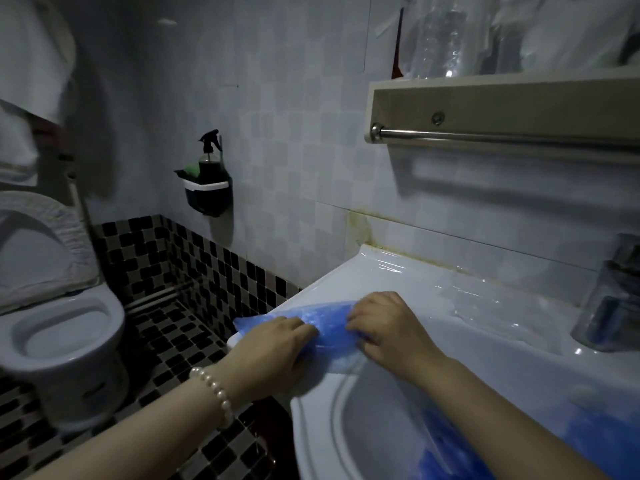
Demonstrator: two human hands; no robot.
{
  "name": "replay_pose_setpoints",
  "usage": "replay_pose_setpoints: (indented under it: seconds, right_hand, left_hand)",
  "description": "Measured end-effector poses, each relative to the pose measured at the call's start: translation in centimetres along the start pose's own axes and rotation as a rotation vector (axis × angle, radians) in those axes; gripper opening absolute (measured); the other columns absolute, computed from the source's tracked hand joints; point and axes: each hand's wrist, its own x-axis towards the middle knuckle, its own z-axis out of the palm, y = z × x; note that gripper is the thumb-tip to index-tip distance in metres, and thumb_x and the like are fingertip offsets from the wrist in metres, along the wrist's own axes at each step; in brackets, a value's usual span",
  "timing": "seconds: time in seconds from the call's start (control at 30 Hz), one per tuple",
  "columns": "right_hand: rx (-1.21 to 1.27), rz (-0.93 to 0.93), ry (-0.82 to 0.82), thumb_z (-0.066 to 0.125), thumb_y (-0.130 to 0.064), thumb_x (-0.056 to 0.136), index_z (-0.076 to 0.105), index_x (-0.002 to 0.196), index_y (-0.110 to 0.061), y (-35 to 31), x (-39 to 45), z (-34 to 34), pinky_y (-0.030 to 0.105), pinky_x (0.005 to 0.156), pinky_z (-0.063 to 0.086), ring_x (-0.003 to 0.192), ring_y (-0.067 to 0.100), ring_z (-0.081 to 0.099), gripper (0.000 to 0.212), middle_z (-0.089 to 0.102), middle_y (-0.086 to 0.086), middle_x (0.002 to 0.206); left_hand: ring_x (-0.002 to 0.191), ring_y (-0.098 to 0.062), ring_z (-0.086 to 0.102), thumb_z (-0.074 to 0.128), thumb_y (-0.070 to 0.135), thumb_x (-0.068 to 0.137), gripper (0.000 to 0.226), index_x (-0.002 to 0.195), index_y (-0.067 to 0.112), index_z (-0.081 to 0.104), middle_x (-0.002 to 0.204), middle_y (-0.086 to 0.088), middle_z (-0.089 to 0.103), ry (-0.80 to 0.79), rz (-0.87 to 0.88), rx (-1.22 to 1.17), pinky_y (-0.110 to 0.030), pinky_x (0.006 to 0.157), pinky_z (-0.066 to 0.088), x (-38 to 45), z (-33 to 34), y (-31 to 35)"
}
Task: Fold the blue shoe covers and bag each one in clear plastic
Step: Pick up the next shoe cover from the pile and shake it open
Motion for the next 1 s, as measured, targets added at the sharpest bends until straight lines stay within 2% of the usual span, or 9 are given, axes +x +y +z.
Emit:
replay_pose_setpoints:
  seconds: [0.1,0.17,0.27,0.37,0.5,0.63,0.77,0.9,1.0]
  right_hand:
    - [0.067,0.032,-0.033,0.056,-0.022,0.068,0.068,0.066,-0.018,0.2,-0.9,0.5,0.024,0.066,0.04,0.063,0.02,0.058,0.013,0.063,-0.004,0.065]
    - [0.177,0.114,-0.1,0.061,-0.024,0.073,0.072,0.071,-0.017,0.2,-1.1,0.4,0.025,0.066,0.045,0.067,0.017,0.059,0.013,0.066,-0.005,0.068]
    - [0.6,0.427,-0.219,0.073,-0.009,0.078,0.078,0.083,-0.016,0.4,-0.7,-0.5,0.016,0.07,0.045,0.068,0.001,0.059,0.01,0.07,-0.009,0.069]
    - [0.813,0.68,-0.319,0.067,-0.009,0.085,0.073,0.07,-0.014,1.0,0.0,-1.1,0.013,0.06,0.04,0.051,-0.004,0.049,0.016,0.059,-0.014,0.052]
    - [0.791,0.876,-0.289,0.055,-0.023,0.094,0.045,0.05,-0.015,0.5,1.1,-0.6,0.022,0.051,0.03,0.041,0.006,0.031,0.046,0.038,-0.008,0.041]
    - [0.432,0.914,-0.309,0.047,-0.031,0.097,0.039,0.053,-0.019,-1.1,2.4,0.6,0.029,0.068,0.035,0.062,0.023,0.042,0.047,0.043,-0.003,0.052]
    - [-0.019,0.814,-0.327,0.034,-0.037,0.1,0.06,0.08,-0.018,-2.5,2.8,0.6,0.034,0.087,0.031,0.087,0.029,0.052,0.038,0.065,0.007,0.09]
    - [-0.221,0.688,-0.301,0.039,-0.037,0.096,0.056,0.077,-0.022,-2.6,2.1,0.4,0.032,0.077,0.024,0.08,0.022,0.044,0.029,0.059,0.003,0.08]
    - [-0.284,0.605,-0.162,0.064,-0.033,0.081,0.061,0.073,-0.017,-2.3,1.6,1.2,0.035,0.072,0.03,0.076,0.025,0.05,0.018,0.06,0.006,0.076]
  left_hand:
    - [0.068,-0.019,0.063,0.046,0.038,0.075,0.033,0.101,0.025,0.06,0.078,0.002,0.066,0.024,-0.004,0.019,-0.025,0.057,0.052,-0.2,0.2,0.1]
    - [0.069,-0.024,0.062,0.046,0.037,0.08,0.021,0.086,0.025,0.062,0.078,0.002,0.064,-0.028,-0.009,-0.043,-0.037,0.062,0.053,-0.1,0.1,-0.2]
    - [0.073,-0.024,0.064,0.04,0.043,0.082,0.042,0.073,0.015,0.07,0.083,0.001,0.068,-0.003,-0.087,-0.071,-0.042,0.067,0.053,0.5,0.4,-0.4]
    - [0.084,-0.016,0.059,0.032,0.058,0.09,0.065,0.079,0.006,0.069,0.09,0.0,0.067,-0.034,-0.363,-0.23,-0.034,0.085,0.044,1.4,-0.3,0.1]
    - [0.057,-0.019,0.041,0.047,0.046,0.094,0.051,0.066,0.005,0.057,0.06,-0.007,0.046,-0.118,-0.627,-0.573,-0.032,0.064,0.037,1.9,-0.3,-0.8]
    - [0.05,-0.015,0.033,0.05,0.043,0.094,0.054,0.05,0.014,0.039,0.048,0.001,0.032,-0.074,-0.782,-0.528,-0.029,0.06,0.027,2.3,-0.2,-0.7]
    - [0.082,-0.019,0.055,0.055,0.042,0.089,0.041,0.068,0.009,0.066,0.074,-0.005,0.063,-0.071,-0.856,-0.256,-0.031,0.075,0.023,2.4,0.0,-0.2]
    - [0.092,-0.016,0.046,0.06,0.042,0.08,0.027,0.071,0.017,0.068,0.085,0.005,0.058,-0.018,-0.719,0.031,-0.032,0.076,0.019,1.9,0.0,0.3]
    - [0.092,-0.015,0.045,0.074,0.041,0.064,0.025,0.08,0.026,0.061,0.092,0.01,0.051,0.104,-0.495,0.24,-0.03,0.073,0.014,1.3,0.4,-0.1]
